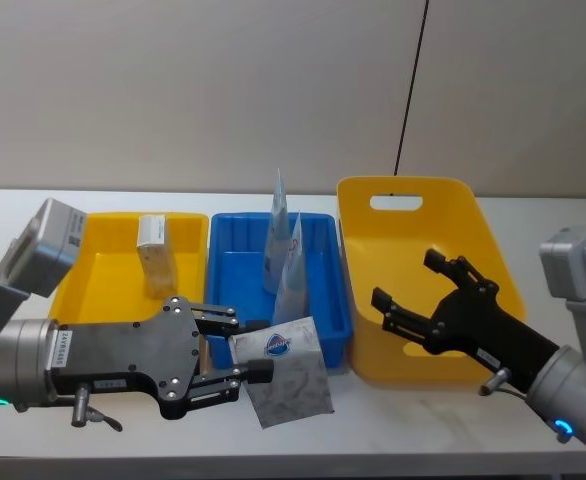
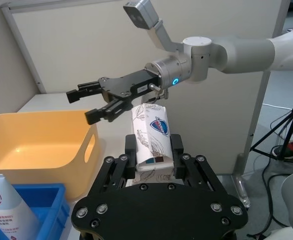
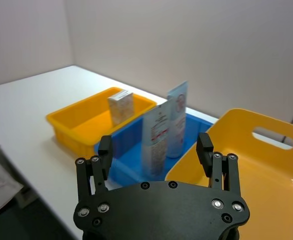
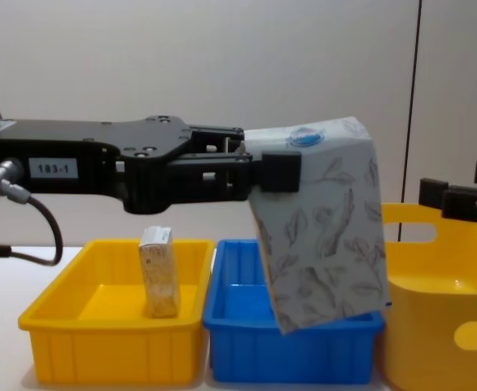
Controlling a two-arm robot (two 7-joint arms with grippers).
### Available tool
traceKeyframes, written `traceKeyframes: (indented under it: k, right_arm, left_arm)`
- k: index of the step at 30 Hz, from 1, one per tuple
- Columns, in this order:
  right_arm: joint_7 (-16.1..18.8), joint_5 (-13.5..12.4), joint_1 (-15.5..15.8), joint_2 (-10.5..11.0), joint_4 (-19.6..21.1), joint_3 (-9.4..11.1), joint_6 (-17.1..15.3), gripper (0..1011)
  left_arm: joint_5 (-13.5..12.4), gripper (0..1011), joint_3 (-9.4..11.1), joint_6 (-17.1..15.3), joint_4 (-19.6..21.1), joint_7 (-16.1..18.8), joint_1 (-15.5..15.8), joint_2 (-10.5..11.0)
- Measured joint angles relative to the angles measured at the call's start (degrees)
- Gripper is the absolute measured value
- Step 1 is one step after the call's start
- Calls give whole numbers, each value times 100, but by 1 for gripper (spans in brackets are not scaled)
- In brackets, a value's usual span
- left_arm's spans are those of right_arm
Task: Bimanual collaborative sorting of washing and personal care products
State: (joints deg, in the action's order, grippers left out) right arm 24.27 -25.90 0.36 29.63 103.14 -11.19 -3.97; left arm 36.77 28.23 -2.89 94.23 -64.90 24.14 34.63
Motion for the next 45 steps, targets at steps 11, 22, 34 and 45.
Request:
traceKeyframes:
  k: [11, 22, 34, 45]
  right_arm:
    - [942, -406, -53, 611, 78, 29, -135, 1002]
    - [1978, -757, -161, 1262, 120, 2, -270, 1002]
    - [2911, -946, -373, 1794, 120, -167, -363, 1002]
    - [3089, -967, -482, 1826, 131, -324, -251, 1002]
  left_arm:
    - [-1, 366, 0, 0, 0, 1, 0, 0]
    - [0, 366, 0, 0, 0, 1, 0, 0]
    - [-1, 366, 0, 0, 0, 1, 0, 0]
    - [0, 366, 0, 0, 0, 1, 0, 0]
